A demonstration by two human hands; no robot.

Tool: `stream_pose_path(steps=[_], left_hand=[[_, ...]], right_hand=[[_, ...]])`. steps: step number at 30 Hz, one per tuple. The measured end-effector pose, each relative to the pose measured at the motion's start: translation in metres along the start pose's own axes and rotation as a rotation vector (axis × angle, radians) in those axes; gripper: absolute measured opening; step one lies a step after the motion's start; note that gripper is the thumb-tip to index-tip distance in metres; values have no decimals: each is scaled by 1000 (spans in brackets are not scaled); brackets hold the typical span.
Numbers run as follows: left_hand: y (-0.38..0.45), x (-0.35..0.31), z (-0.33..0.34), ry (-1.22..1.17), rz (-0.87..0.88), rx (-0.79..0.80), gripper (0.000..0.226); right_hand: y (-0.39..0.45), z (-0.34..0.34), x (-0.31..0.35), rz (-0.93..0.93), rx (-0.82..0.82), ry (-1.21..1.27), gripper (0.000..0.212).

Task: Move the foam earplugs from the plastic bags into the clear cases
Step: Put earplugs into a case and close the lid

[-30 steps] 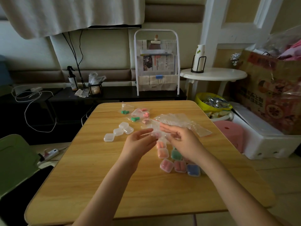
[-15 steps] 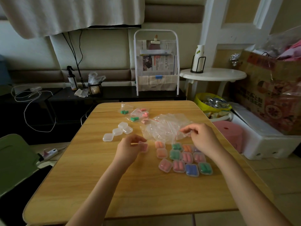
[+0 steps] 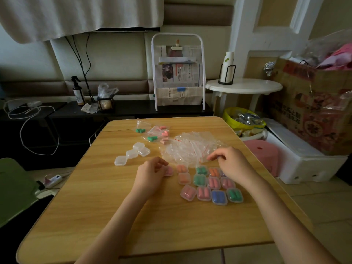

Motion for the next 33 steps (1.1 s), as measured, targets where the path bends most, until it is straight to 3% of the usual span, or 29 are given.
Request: stream_pose_path(steps=[6, 10, 14, 19, 25, 33], left_hand=[[0, -3, 3, 5, 5, 37, 9], [1, -7, 0, -29, 38, -11, 9], [5, -13, -19, -8, 139, -114, 12], [20, 4, -60, 216, 155, -242, 31], [28, 32, -70, 350, -42, -126, 52], [25, 32, -79, 333, 14, -146, 34]], right_hand=[[-1, 15, 16, -25, 30, 23, 36], [-5, 17, 37, -105, -44, 29, 31], [-6, 23, 63, -287, -43, -134, 33], [2, 30, 52, -205, -50, -323, 28], [7, 25, 54, -201, -141, -283, 25], [12, 32, 72, -208, -201, -42, 20]])
Point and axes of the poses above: each hand's wrist, its own y-axis towards the middle knuckle, its own z-axis out of the palm, x = y × z, the point moved 5 cm from there along y, towards the middle knuckle, and after that the axes turned 14 degrees about -y, right-handed, at the moved point
